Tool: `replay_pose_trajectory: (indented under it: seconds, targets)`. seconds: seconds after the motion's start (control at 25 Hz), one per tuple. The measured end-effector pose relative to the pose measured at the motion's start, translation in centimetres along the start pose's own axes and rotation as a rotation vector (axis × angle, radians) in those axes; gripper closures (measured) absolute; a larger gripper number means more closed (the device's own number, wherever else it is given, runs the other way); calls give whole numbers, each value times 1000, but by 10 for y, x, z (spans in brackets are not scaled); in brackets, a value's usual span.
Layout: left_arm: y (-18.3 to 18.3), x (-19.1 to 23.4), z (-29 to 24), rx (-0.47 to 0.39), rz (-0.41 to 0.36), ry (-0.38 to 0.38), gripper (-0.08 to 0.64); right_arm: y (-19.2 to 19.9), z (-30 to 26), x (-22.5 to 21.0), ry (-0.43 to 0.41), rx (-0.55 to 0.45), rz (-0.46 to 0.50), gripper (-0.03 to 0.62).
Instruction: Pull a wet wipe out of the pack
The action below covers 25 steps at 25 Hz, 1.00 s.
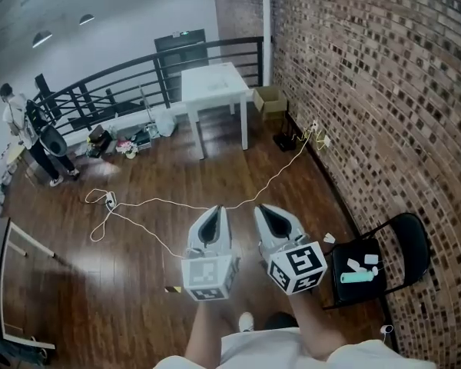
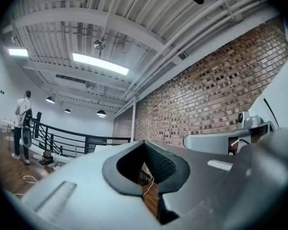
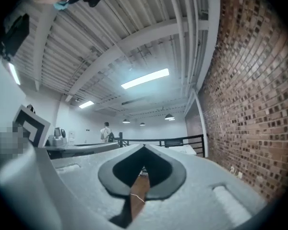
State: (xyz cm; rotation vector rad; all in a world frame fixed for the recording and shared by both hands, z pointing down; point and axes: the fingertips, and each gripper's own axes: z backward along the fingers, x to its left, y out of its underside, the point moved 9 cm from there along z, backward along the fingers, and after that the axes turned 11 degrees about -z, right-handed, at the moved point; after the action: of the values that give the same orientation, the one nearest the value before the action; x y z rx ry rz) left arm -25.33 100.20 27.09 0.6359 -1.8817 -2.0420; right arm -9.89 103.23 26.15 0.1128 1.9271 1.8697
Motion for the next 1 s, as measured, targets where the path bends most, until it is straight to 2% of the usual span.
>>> replay_pose_trajectory:
  seconds: [0.08,0.24,0.44,0.56,0.76,1.0]
  targets:
    - [12,1,-22,-5,3,-3,545,7,-18,-19,-27,20,-37,601]
    - [31,3,-77,-11,2,-19,545,14,-55,-67,-34,19,-35,601]
    - [81,-6,-166,12,-21,-61,545,44,-113,-165,60,14,47,601]
    - [90,-1,-226,17,-48,-99,545,41,-161,-211,18,2,75,602]
    - [77,2,-319,8,-80,-146,545,4,-237,-274,-56,-34,102,603]
    - [91,11,-414,10,-79,-175,545,1,-302,-342,-100,11,81,603]
